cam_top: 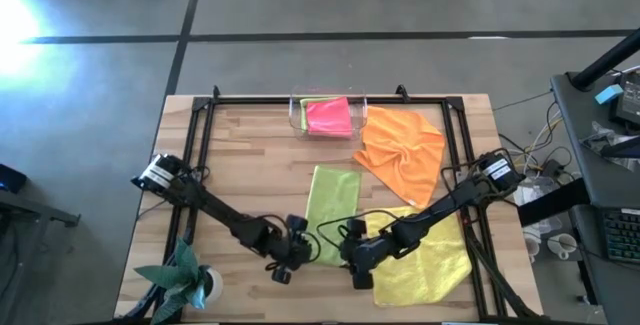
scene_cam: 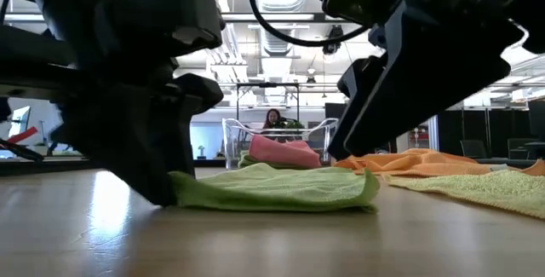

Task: Fold microfiber towels
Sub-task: Fold the green microfiber towel, then put the green microfiber towel into the transparent bin

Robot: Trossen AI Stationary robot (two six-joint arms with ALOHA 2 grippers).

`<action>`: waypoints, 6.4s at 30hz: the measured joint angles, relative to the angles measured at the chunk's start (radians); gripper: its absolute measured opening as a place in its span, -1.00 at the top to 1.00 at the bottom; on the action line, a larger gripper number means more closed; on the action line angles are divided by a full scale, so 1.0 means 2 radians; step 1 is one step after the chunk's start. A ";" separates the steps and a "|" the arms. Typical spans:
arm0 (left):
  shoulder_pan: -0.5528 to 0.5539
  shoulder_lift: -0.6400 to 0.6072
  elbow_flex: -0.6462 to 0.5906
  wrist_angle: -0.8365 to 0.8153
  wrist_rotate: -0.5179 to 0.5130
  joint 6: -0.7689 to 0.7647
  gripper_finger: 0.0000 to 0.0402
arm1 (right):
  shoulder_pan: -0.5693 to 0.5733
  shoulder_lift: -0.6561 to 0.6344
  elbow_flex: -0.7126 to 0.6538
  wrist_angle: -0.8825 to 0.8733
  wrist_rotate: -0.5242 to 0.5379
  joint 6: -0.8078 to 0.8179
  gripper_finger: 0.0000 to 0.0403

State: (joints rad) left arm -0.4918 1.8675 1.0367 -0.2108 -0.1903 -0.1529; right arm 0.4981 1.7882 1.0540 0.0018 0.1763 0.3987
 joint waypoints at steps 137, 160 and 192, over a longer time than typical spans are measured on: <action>0.022 -0.176 0.008 -0.085 -0.002 -0.057 0.31 | -0.012 -0.037 0.160 -0.388 0.076 0.064 0.35; -0.033 -0.004 0.059 -0.045 -0.037 -0.104 0.31 | 0.009 0.033 0.072 -0.095 0.030 -0.120 0.27; -0.008 0.037 0.074 -0.083 -0.063 -0.126 0.95 | -0.026 0.074 0.090 -0.131 0.026 -0.097 0.94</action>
State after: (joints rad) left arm -0.5083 1.9417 1.1854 -0.3765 -0.3159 -0.4046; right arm 0.4454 1.9367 1.2343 -0.2605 0.2281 0.2051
